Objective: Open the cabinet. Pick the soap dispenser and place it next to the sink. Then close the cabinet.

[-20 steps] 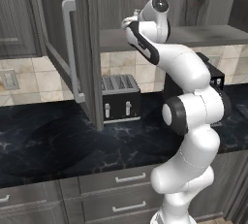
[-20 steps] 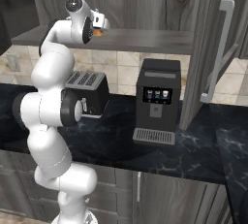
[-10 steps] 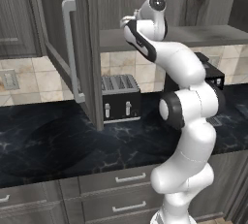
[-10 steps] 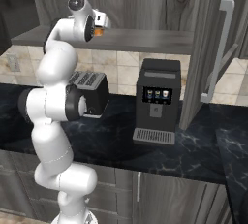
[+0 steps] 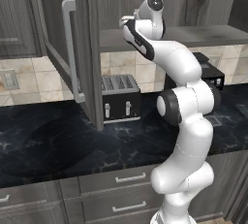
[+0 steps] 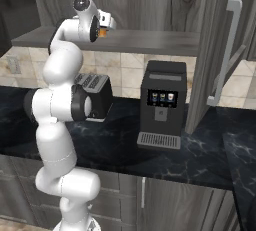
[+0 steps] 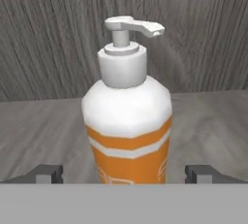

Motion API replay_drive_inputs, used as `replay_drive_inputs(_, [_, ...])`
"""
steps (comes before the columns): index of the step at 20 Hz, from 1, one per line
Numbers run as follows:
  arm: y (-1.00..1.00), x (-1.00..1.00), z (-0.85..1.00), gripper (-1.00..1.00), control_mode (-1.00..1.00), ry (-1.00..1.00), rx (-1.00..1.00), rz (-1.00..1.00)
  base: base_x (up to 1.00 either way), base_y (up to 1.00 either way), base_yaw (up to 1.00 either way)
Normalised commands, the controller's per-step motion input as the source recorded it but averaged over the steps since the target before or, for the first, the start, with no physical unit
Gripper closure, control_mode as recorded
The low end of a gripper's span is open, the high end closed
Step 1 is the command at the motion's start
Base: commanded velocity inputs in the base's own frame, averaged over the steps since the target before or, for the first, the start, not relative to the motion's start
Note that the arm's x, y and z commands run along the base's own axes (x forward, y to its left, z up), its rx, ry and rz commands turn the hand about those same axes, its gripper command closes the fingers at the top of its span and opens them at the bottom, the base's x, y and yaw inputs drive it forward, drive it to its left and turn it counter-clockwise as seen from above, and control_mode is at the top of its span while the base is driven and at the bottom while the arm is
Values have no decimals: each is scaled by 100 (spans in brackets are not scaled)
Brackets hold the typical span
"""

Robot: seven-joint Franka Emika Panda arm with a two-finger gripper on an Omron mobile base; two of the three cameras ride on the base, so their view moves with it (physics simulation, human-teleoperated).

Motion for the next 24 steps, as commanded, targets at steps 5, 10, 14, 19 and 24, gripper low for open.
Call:
replay_drive_inputs(5, [0,16,-4,-100,-100,0,0,0,0,0,0])
replay_drive_inputs(10, [0,17,-2,-100,-100,0,0,0,0,0,0])
replay_drive_inputs(14, [0,11,0,-100,-100,0,0,0,0,0,0])
replay_drive_inputs(19, [0,0,0,100,-100,1,0,0,0,0,0])
replay_drive_inputs(24, [0,0,0,100,-100,0,0,0,0,0,0])
